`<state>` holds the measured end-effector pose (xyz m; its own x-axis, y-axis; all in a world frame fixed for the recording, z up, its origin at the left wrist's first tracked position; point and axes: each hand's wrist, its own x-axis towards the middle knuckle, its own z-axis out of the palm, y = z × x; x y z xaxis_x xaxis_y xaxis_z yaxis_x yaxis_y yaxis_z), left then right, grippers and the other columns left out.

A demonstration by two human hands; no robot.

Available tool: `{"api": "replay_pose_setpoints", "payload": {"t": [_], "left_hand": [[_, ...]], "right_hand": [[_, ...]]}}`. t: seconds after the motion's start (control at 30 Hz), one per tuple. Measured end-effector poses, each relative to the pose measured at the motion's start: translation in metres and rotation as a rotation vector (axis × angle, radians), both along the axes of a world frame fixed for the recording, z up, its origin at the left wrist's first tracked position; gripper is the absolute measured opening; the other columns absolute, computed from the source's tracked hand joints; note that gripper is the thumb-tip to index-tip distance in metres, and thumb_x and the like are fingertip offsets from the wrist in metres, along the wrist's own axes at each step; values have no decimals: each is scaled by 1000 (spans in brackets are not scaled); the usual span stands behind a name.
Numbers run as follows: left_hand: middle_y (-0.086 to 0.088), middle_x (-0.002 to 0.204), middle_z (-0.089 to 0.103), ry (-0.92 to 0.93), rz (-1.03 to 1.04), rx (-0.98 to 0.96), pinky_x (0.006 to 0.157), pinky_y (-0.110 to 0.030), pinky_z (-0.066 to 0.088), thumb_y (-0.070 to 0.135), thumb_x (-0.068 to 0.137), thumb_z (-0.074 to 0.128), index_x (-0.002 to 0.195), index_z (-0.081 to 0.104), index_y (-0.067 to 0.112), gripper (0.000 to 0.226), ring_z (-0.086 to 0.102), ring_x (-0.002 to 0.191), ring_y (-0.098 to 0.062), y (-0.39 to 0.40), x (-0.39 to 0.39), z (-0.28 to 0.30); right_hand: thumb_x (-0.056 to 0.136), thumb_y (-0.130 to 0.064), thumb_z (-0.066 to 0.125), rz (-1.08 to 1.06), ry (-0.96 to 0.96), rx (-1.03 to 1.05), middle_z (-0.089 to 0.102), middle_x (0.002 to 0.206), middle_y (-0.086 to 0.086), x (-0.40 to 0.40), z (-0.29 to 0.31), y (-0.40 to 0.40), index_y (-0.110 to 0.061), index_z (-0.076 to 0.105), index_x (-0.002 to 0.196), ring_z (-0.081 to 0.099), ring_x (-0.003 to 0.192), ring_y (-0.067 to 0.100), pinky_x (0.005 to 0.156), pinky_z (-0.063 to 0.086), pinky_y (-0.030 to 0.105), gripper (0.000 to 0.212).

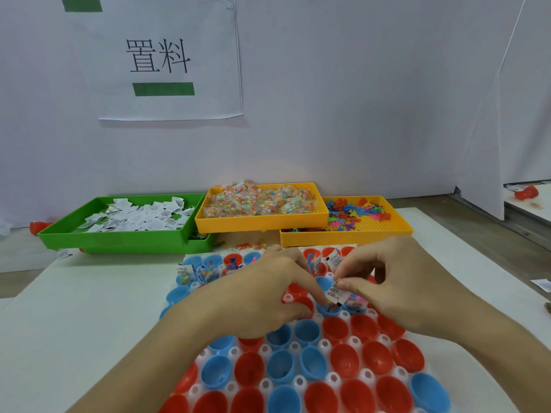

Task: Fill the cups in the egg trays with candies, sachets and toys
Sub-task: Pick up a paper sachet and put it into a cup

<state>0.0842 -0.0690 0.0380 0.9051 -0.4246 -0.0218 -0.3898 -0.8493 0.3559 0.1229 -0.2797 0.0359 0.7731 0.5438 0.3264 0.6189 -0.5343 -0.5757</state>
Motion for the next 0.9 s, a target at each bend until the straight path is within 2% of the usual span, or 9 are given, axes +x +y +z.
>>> {"api": "replay_pose_setpoints", "payload": {"t": [0.13,0.27,0.47,0.6,0.8,0.9], "left_hand": [[20,118,42,5,-11,12,98,-23,31,37,93,64,116,65,49,26,31,115,-2,1,1,0],[20,119,43,-7,-37,10,96,-21,31,34,93,65,116,67,48,26,33,113,0,3,1,0],[24,116,48,-75,4,-32,88,-16,34,39,92,66,109,68,45,19,36,109,8,6,3,1],[18,123,46,-22,-10,-6,102,-26,33,38,93,64,117,65,41,25,35,117,0,3,3,-2],[19,125,44,9,-8,14,109,-33,34,38,94,64,117,65,42,23,33,121,-2,1,2,-2],[19,126,43,37,-15,1,109,-32,34,38,94,63,118,64,45,25,33,122,-1,0,2,-3]], "right_hand": [[83,-17,79,-5,-26,-19,69,79,-27,-2,-3,2,-37,74,72,64,81,-3,66,48,9,24],[83,-19,79,-25,-40,-29,69,75,-23,-2,-4,2,-37,74,72,63,80,1,66,51,14,21],[84,-23,78,-24,-39,-48,67,70,-15,-3,-5,3,-34,74,76,59,83,-3,64,46,10,15],[84,-21,77,-21,-47,-56,66,67,-14,-3,-4,2,-31,76,78,59,81,-3,62,45,9,12],[83,-18,77,-24,-45,-57,65,65,-15,-3,-3,1,-32,75,77,61,79,-3,59,46,10,15],[82,-17,77,-30,-38,-30,67,68,-18,-4,-2,0,-31,75,74,61,75,-2,58,45,10,17]]}}
